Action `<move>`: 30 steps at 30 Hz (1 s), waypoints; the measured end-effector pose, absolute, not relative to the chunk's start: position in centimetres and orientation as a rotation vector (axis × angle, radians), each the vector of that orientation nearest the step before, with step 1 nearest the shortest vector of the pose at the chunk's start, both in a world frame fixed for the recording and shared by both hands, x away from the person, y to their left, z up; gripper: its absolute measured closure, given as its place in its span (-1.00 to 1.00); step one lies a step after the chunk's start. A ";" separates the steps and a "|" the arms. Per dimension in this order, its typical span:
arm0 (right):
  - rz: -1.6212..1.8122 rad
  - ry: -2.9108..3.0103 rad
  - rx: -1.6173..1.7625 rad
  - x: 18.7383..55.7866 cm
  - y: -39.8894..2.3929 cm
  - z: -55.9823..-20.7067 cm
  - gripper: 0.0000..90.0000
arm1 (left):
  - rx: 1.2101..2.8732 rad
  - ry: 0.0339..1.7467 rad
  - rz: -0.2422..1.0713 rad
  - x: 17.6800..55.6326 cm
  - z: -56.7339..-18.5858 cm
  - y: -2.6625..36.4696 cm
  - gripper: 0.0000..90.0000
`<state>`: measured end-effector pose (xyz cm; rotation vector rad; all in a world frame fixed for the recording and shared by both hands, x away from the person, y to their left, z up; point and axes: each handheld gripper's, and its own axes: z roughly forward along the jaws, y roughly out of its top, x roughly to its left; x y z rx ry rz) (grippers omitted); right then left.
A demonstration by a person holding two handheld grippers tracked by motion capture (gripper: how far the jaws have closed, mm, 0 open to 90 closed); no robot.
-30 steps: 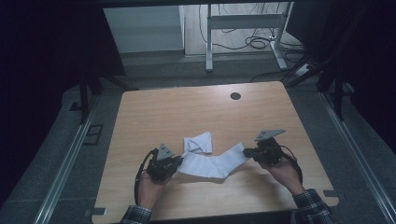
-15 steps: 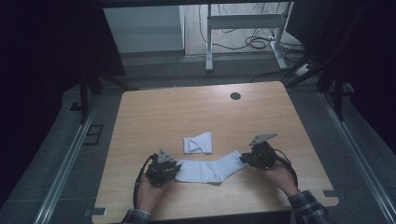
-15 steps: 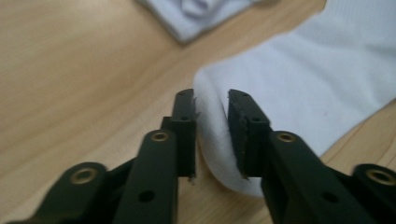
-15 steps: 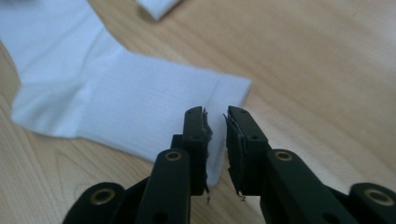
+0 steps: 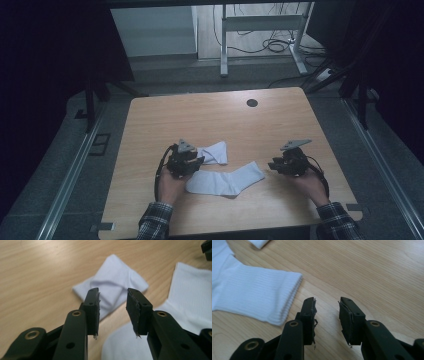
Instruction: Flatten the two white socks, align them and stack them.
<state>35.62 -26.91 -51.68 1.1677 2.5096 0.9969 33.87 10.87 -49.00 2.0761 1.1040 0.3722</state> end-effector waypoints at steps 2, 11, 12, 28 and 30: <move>0.980 2.502 1.164 35.7 -27.2 -51.9 0.36 | 2.081 1.106 0.375 34.8 -49.0 10.2 0.38; 0.968 2.498 1.171 36.0 -28.0 -52.6 0.22 | 2.121 1.135 0.406 38.3 -50.4 7.8 0.13; 0.971 2.498 1.168 36.0 -28.0 -52.6 0.19 | 2.127 1.146 0.414 38.5 -50.7 7.6 0.08; 1.005 2.493 1.145 35.9 -28.0 -52.9 0.08 | 2.101 1.181 0.324 39.0 -51.5 7.0 0.78; 1.007 2.492 1.144 35.9 -28.0 -52.9 0.08 | 2.077 1.167 0.332 38.8 -50.8 7.0 0.79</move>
